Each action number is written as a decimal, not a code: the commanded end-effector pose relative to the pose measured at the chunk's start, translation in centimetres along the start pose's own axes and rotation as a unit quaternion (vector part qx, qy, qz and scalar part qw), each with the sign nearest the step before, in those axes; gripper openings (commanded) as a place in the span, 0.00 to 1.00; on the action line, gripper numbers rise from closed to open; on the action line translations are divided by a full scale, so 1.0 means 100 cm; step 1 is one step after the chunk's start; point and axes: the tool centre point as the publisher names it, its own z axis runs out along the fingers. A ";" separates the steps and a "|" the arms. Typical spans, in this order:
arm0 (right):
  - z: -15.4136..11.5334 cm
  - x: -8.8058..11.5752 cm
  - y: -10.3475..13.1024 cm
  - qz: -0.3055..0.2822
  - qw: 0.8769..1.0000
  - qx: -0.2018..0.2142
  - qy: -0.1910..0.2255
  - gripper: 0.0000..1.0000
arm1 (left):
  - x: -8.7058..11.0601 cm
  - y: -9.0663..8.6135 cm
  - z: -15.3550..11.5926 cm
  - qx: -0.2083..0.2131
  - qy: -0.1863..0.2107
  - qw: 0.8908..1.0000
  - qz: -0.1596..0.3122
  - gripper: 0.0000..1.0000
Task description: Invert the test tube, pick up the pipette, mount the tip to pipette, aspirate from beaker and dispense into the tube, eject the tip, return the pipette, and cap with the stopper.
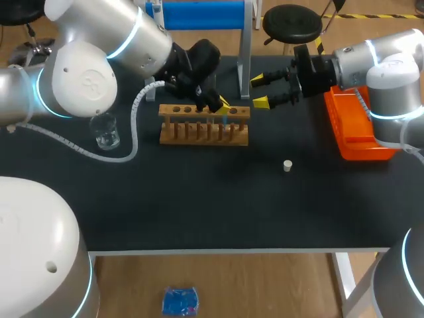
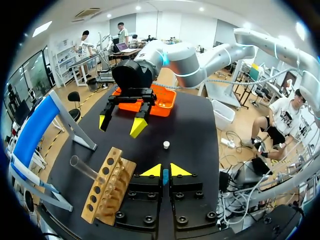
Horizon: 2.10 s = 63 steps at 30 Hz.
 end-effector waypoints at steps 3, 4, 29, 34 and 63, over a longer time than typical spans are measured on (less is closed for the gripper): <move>-0.008 0.004 0.011 -0.009 1.000 -0.004 -0.001 1.00 | -0.001 0.000 0.001 -0.001 0.000 1.000 0.000 0.00; -0.013 0.007 0.015 -0.016 1.000 -0.009 -0.003 1.00 | -0.001 0.000 0.001 -0.001 0.000 1.000 0.000 0.00; 0.023 0.120 0.022 -0.109 0.988 -0.098 0.046 1.00 | -0.001 0.000 0.001 -0.001 0.000 1.000 0.000 0.00; 0.040 0.123 0.027 -0.112 0.986 -0.109 0.057 1.00 | -0.001 0.000 0.001 -0.001 0.000 1.000 0.000 0.00; 0.077 0.132 0.039 -0.065 0.986 -0.133 0.076 0.51 | -0.001 0.000 0.001 -0.001 0.000 1.000 0.000 0.00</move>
